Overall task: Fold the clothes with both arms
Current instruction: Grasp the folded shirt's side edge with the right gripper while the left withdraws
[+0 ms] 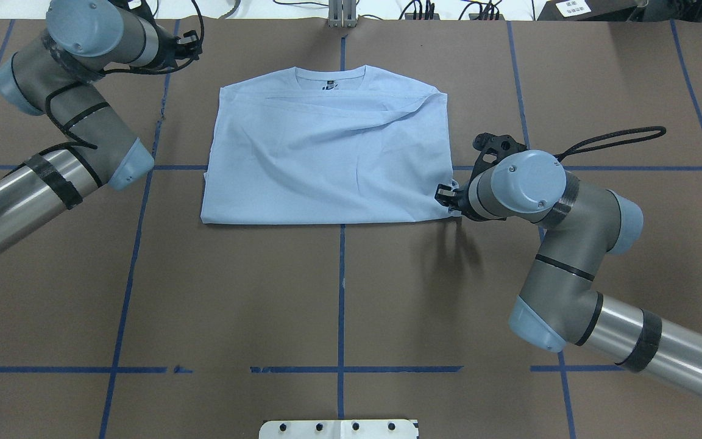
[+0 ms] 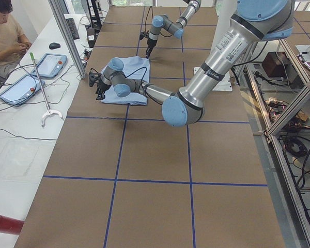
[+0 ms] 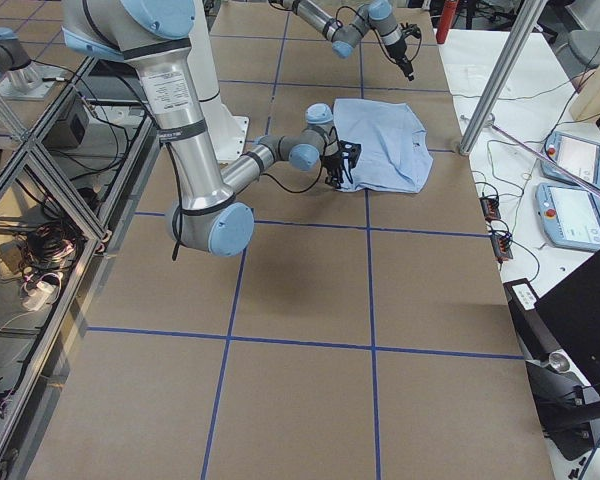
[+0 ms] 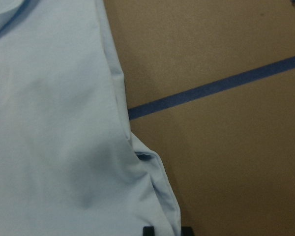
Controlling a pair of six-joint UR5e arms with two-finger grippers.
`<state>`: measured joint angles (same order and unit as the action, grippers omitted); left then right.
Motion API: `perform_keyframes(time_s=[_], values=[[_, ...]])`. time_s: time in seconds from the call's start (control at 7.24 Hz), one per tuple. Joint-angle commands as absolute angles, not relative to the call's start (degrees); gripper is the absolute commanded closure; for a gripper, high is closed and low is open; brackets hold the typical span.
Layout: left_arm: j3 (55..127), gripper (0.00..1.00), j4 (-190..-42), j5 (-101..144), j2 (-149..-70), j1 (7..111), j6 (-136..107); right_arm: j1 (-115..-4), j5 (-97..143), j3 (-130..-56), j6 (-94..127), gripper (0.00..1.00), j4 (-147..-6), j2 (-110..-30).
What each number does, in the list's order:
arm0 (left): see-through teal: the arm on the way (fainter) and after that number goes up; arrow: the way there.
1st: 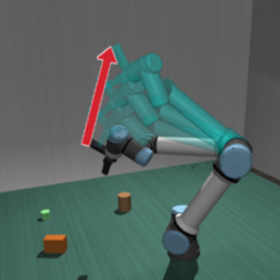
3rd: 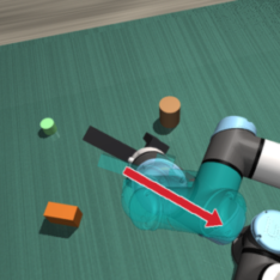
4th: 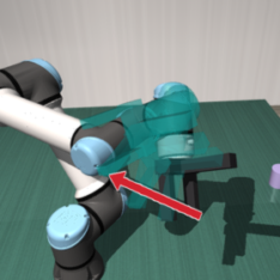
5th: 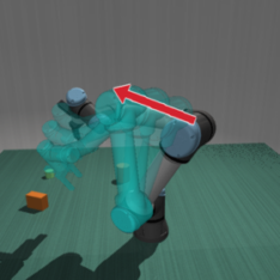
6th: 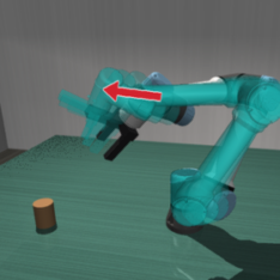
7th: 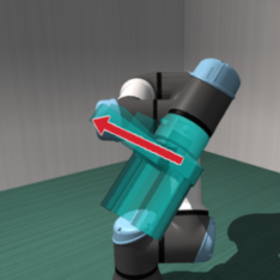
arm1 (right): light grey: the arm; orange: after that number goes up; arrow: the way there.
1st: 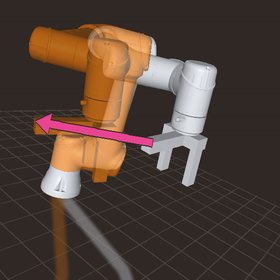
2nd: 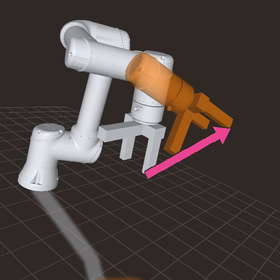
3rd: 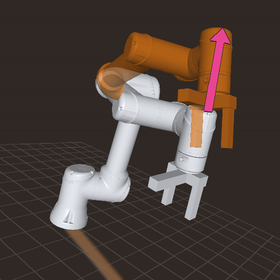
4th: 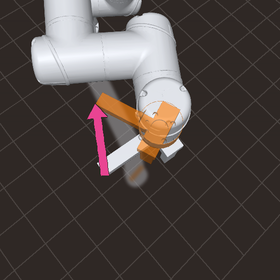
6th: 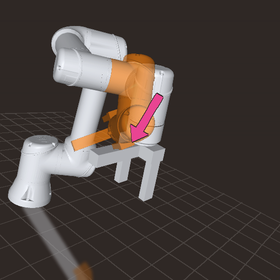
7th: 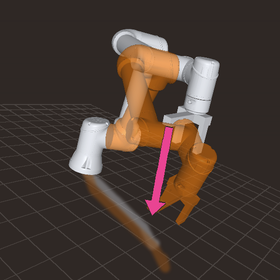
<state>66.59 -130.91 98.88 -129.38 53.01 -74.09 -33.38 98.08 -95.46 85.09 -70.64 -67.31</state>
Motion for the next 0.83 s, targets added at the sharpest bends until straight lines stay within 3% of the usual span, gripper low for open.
perform_keyframes(time_s=[0.0,0.41,0.69], values=[[66.62,0.48,-130.7,98.88,-129.46,53.09,-74.09,-33.31,98.52,-95.88,85.08,1.0,-70.58,-67.41],[69.32,0.48,-131.66,100.44,-129.2,54.66,-74.18,-33.14,101.33,-105.69,85.25,1.0,-70.75,-72.4],[83.33,0.45,-130.87,107.9,-121.35,55.63,-74.27,-27.46,102.83,-113.94,87.95,1.0,-70.75,-79.33]])
